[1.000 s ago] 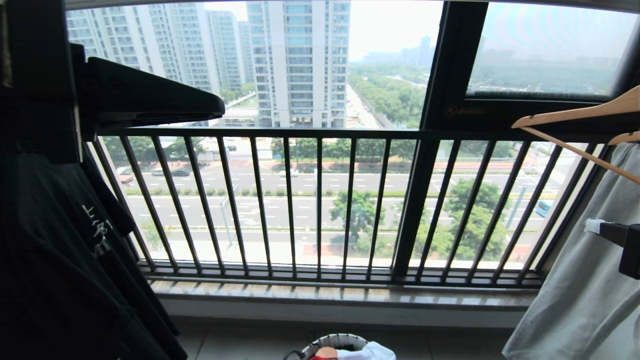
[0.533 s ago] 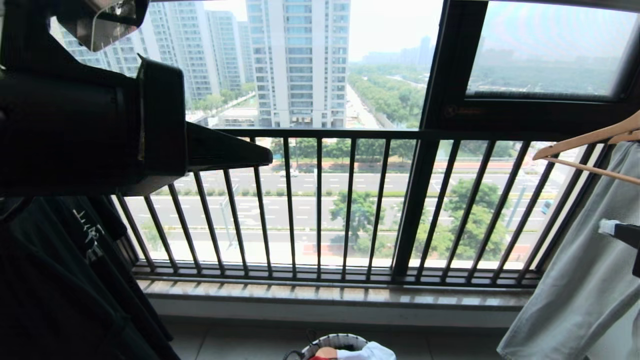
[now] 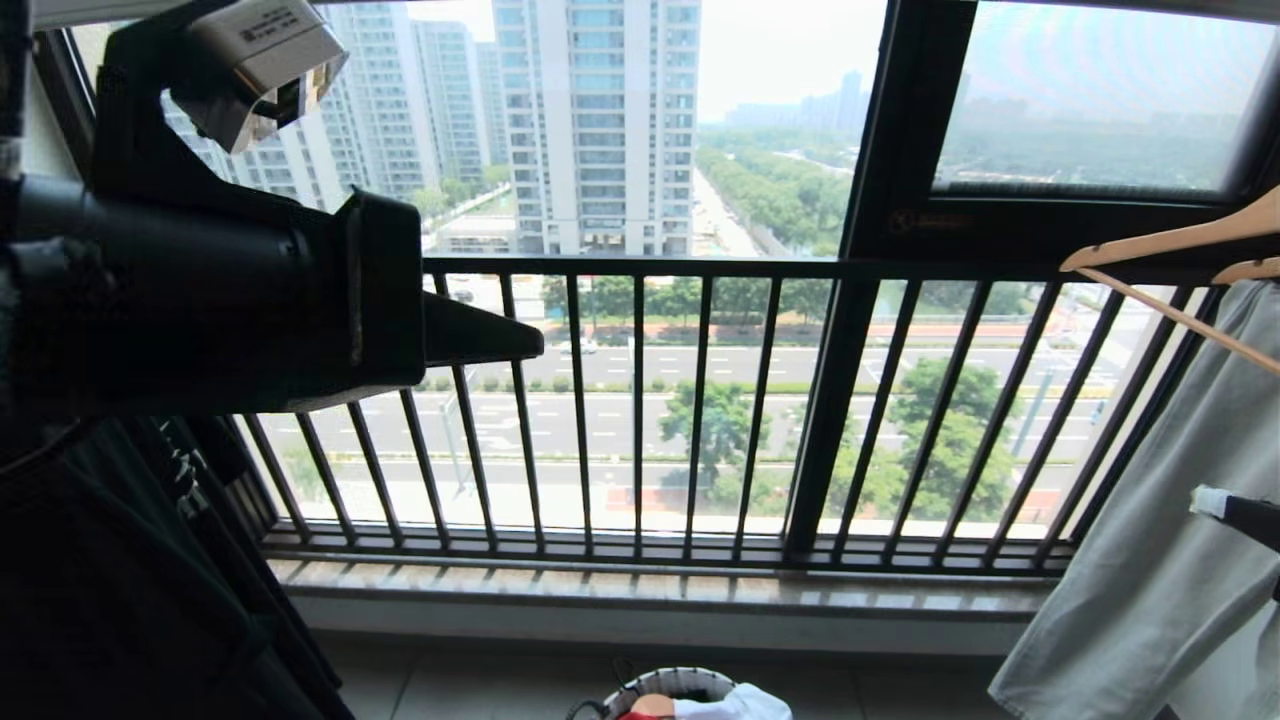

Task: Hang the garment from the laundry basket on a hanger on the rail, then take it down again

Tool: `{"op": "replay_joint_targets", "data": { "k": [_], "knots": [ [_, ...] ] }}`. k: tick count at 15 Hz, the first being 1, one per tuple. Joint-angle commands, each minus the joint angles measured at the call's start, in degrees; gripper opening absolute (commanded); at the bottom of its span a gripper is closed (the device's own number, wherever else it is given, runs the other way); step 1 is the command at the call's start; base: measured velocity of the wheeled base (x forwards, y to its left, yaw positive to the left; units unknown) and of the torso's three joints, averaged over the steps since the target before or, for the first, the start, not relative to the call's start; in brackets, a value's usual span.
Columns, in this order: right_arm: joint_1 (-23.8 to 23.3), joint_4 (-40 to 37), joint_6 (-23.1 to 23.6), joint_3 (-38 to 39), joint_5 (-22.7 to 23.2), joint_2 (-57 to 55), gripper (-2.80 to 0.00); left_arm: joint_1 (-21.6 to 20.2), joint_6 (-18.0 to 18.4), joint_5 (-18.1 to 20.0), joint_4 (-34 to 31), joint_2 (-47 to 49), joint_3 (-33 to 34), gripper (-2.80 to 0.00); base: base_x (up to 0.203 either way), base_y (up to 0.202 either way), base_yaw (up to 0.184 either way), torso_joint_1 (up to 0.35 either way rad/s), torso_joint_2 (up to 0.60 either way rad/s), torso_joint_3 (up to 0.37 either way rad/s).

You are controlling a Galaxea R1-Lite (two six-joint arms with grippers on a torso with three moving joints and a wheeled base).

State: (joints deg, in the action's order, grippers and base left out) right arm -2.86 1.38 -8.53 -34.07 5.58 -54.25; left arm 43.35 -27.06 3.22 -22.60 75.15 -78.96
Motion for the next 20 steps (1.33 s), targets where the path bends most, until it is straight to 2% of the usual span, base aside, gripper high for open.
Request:
{"op": "replay_joint_targets", "data": {
  "k": [1,2,5,8,11,13,15,18,20],
  "knots": [
    [0.0,0.0,-1.3,1.0,2.4,1.2,-2.8,-0.3,-0.4,-0.2,-0.2,-8.0,7.4,-2.8,0.0,0.0,0.0,0.0,0.0,0.0],
    [0.0,0.0,-1.6,0.3,2.7,1.5,-2.8,-0.8,-0.1,-0.3,-0.2,-10.6,10.0,-2.8,0.0,0.0,0.0,0.0,0.0,0.0],
    [0.0,-1.1,-1.7,2.9,3.9,6.3,-2.8,-7.0,0.6,-0.3,-0.1,-17.0,16.2,-2.8,0.0,0.0,0.0,0.0,0.0,0.0],
    [0.0,-3.0,-1.7,3.1,4.2,10.7,-2.8,-15.4,0.6,-0.3,0.1,-22.2,18.9,-2.8,0.0,0.0,0.0,0.0,0.0,0.0],
    [0.0,-7.2,-1.4,3.0,4.2,15.6,-2.8,-26.1,0.6,-0.2,0.2,-26.8,20.3,-2.8,0.0,0.0,0.0,0.0,0.0,0.0],
    [0.0,-10.5,-1.3,3.0,4.0,18.8,-2.8,-27.9,0.5,1.0,0.3,-33.0,23.3,-2.8,0.0,0.0,0.0,0.0,0.0,0.0],
    [0.0,-14.9,-0.9,3.2,4.3,22.3,-2.8,-32.5,0.2,4.5,0.1,-39.8,26.0,-2.8,0.0,0.0,0.0,0.0,0.0,0.0],
    [0.0,-19.2,-0.2,3.2,5.6,26.3,-2.8,-42.4,-3.4,17.4,-2.7,-50.5,27.7,-2.8,0.0,0.0,0.0,0.0,0.0,0.0],
    [0.0,-22.6,1.3,3.0,6.2,29.5,-2.8,-44.9,-4.8,20.4,-7.5,-55.5,27.9,-2.8,0.0,0.0,0.0,0.0,0.0,0.0]
  ]
}}
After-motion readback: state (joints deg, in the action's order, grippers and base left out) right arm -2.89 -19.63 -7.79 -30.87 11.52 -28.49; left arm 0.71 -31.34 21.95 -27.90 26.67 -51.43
